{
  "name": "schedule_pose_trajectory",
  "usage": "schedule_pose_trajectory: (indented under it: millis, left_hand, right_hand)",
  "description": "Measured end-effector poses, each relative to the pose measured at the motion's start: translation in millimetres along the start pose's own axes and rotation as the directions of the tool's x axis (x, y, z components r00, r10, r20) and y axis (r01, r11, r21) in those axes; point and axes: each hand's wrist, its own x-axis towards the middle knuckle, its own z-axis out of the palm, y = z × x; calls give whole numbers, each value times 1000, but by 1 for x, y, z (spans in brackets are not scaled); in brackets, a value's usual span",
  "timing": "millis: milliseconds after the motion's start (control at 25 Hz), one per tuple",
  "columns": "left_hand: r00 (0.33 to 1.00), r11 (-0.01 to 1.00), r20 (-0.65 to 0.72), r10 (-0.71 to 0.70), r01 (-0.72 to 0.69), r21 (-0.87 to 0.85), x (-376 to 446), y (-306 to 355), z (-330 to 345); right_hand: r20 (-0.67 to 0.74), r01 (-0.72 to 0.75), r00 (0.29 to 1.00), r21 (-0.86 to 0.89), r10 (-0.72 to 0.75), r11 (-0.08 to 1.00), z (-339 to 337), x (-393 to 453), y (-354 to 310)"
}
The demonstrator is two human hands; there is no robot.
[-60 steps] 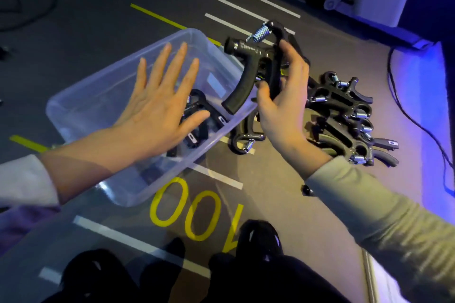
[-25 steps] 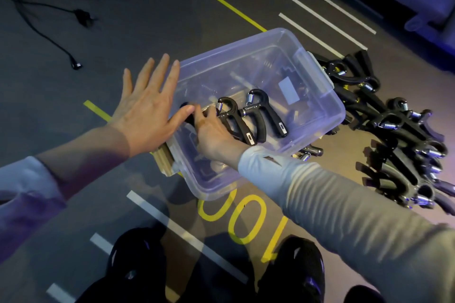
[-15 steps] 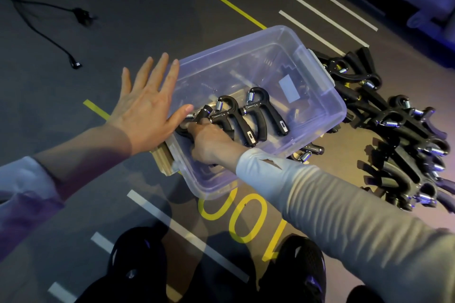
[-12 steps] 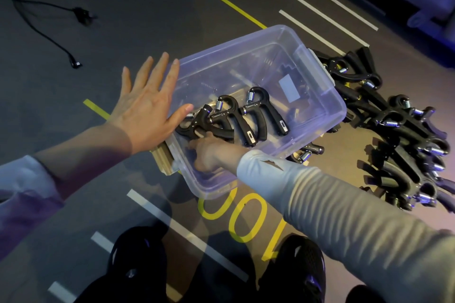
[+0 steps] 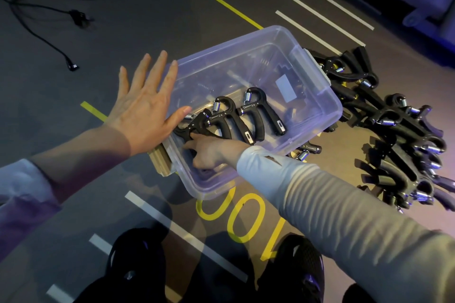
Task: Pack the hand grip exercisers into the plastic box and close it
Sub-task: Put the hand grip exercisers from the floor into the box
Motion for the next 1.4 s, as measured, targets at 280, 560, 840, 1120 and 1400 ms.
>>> schedule_pose_trajectory:
  millis: [280,560,840,1120,1400]
  left_hand:
    - [999,999,-14,52,-52,-3,2,14,-1]
    - [999,999,16,48,-48,17,3,14,6]
    - [999,999,21,50,-50,20,4,17,5]
    - [995,995,-8,98,-98,-7,11,38,-4]
    - [976,978,-105,191,-199,-70,23,85,-21]
  right_hand:
    - [-230,41,972,9,-38,999,-20,-27,21]
    - [252,-222,933,-158,257,962,11,14,34]
    - [173,-210,952,-240,254,948,12,26,31]
    - [-406,-122,902,90,148,988,-12,-34,27]
    - [-730,-131,680,-36,63,991,-48,-90,52]
